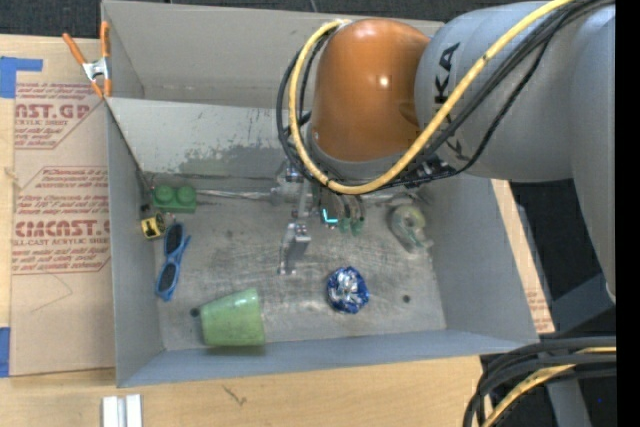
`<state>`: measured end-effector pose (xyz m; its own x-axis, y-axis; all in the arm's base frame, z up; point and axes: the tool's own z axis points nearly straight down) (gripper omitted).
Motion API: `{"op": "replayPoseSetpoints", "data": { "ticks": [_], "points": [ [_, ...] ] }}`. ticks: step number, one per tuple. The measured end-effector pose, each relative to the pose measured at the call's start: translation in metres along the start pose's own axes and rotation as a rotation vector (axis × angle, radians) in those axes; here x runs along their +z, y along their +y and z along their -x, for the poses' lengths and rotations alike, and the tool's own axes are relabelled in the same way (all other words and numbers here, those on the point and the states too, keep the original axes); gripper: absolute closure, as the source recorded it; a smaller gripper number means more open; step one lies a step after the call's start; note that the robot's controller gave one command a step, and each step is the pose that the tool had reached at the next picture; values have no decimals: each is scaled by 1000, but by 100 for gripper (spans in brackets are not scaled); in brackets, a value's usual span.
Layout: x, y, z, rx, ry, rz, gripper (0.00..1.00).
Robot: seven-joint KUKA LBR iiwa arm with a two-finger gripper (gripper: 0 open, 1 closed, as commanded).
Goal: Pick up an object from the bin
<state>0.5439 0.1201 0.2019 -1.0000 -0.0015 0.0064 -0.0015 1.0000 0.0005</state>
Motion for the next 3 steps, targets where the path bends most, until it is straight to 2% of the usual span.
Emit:
{"op": "replayPoseSetpoints", "data": {
  "ticks": [1, 2, 3],
  "points": [
    [63, -77, -69, -65, 7, -4, 0],
    [129, -117, -54, -276, -23, 0, 0],
    [128, -117, -56, -275, -10, 0, 100]
  ]
}}
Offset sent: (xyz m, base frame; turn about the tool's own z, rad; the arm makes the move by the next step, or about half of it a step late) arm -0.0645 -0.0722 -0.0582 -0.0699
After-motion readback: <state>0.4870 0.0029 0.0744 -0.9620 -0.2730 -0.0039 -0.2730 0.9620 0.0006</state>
